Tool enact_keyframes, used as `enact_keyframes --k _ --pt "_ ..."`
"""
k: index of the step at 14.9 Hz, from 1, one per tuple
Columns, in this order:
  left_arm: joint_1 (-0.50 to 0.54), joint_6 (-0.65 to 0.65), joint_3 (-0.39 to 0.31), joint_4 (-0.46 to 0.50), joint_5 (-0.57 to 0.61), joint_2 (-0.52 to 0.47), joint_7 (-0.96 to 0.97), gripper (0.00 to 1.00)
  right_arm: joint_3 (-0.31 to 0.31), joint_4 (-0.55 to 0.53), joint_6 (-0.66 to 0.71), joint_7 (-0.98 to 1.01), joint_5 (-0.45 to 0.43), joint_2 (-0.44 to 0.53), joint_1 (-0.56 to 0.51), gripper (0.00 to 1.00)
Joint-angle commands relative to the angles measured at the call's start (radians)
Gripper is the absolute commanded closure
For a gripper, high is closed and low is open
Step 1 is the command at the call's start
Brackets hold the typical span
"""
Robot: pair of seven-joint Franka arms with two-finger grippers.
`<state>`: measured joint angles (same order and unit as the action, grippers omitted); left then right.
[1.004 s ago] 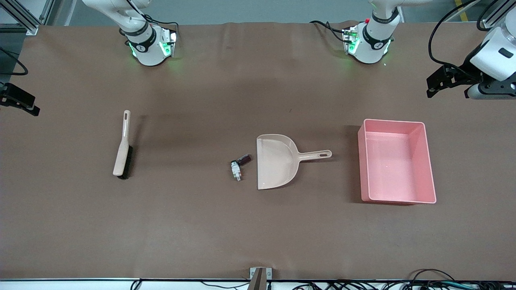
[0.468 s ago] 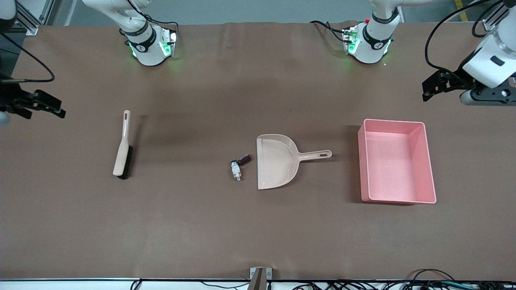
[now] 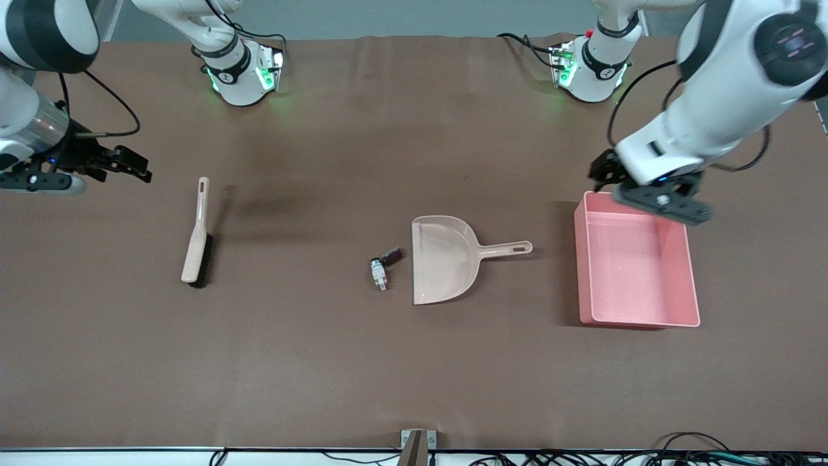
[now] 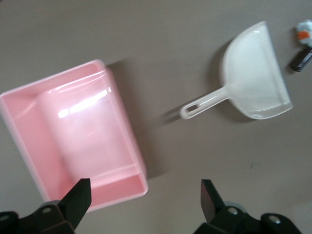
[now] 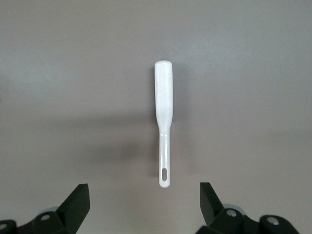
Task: Clean e-waste and dump in bin
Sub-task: 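Grasp the dustpan handle with the left gripper while the right gripper grasps the brush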
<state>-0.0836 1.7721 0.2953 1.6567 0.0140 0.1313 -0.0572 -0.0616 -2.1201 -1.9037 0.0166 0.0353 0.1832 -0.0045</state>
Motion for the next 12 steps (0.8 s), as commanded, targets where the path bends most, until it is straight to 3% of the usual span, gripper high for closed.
enact_keyframes --k 1,5,8,12 --pt "-0.002 0.096 0.077 -0.011 0.006 0.092 -0.023 0.03 0.003 -0.103 -0.098 -0.017 0.012 0.036 0.000 0.00" --pt "-0.013 0.280 0.156 0.057 0.021 0.183 -0.120 0.06 0.005 -0.158 -0.141 -0.017 0.012 0.035 0.012 0.00" --pt "-0.057 0.374 0.159 0.118 0.130 0.223 -0.191 0.11 0.005 -0.274 -0.263 -0.017 0.012 0.036 0.012 0.00" --pt "-0.067 0.455 0.160 0.155 0.156 0.290 -0.418 0.20 0.003 -0.374 -0.412 -0.015 0.012 0.026 0.012 0.00"
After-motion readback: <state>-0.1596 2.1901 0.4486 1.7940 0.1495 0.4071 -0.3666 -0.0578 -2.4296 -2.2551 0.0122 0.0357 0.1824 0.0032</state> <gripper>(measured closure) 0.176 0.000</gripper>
